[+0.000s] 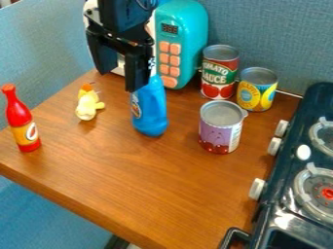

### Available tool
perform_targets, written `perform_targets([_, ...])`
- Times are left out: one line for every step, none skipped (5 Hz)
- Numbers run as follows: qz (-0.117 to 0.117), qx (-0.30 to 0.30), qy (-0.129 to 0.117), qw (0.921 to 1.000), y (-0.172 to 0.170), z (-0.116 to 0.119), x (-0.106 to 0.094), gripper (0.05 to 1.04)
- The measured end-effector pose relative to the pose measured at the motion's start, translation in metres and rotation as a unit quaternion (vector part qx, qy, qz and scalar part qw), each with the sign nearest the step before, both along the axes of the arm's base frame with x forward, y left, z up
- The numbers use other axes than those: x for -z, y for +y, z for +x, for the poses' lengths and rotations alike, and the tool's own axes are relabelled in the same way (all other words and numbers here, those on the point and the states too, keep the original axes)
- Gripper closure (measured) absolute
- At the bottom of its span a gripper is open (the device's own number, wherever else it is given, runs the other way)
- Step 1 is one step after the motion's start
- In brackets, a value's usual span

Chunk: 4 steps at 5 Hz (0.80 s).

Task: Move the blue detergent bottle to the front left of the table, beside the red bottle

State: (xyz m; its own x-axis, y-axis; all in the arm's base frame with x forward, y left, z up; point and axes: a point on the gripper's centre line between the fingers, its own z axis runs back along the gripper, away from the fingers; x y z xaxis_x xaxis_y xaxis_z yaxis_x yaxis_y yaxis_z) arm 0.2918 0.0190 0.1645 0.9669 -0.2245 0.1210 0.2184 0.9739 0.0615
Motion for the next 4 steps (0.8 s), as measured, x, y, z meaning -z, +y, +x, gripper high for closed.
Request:
perform_targets([-0.001, -0.001, 0.013, 0.9999, 0.000, -0.001, 0.007, 0.079])
perform_targets([-0.002, 0.013, -0.008, 0.9999, 0.000, 0.008, -0.004, 0.079])
perform_targets([-0.003, 0.021, -0.024, 0.9995, 0.000, 0.021, -0.016, 0.079])
perform_targets([0.018, 0.023, -0.019, 0.9994, 0.008, 0.037, -0.009, 0.079])
